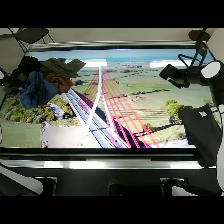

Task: Fold the shirts.

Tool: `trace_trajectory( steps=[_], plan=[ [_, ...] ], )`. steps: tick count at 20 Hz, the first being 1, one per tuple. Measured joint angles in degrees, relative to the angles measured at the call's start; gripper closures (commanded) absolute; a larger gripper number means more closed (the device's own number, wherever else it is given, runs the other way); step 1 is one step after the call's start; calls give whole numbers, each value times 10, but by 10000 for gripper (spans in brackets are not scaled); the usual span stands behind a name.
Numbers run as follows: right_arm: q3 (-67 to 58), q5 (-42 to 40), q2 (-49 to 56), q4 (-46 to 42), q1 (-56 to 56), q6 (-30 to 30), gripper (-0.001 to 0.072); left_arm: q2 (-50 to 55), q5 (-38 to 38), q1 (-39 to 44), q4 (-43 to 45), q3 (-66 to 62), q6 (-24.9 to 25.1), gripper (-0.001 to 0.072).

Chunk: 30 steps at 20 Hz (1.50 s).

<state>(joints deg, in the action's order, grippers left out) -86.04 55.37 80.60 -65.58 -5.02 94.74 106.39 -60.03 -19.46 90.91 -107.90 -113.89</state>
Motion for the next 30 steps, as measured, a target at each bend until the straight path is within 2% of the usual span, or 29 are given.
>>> trace_trajectory(
  steps=[7, 8, 9, 10, 11, 16, 22, 26, 30],
  plan=[
    [0, 101, 2, 13, 0, 0, 80, 94, 66, -8, -13, -6, -8, -6],
    [0, 113, 2, 15, 0, 0, 80, 103, 74, -8, -13, -7, -7, 74],
    [0, 124, 2, 18, 0, 0, 80, 108, 80, -8, -13, -7, -7, 237],
    [0, 134, 2, 21, 0, 0, 80, 114, 83, -9, -11, -7, -6, 484],
    [0, 143, 2, 23, 0, 0, 80, 117, 82, -9, -10, -7, -6, 659],
    [0, 153, 2, 33, 0, 0, 80, 94, 34, -5, -24, -7, -5, 678],
    [-1, 122, 1, 36, 0, 0, 107, -92, 66, 33, -24, -9, 21, 678],
    [-1, 118, -22, 34, 0, -2, 102, -247, 63, 122, -24, -6, 69, 677],
    [-1, 124, -80, -3, 0, -11, 96, -345, 29, 265, -24, -3, 101, 677]
  ],
)
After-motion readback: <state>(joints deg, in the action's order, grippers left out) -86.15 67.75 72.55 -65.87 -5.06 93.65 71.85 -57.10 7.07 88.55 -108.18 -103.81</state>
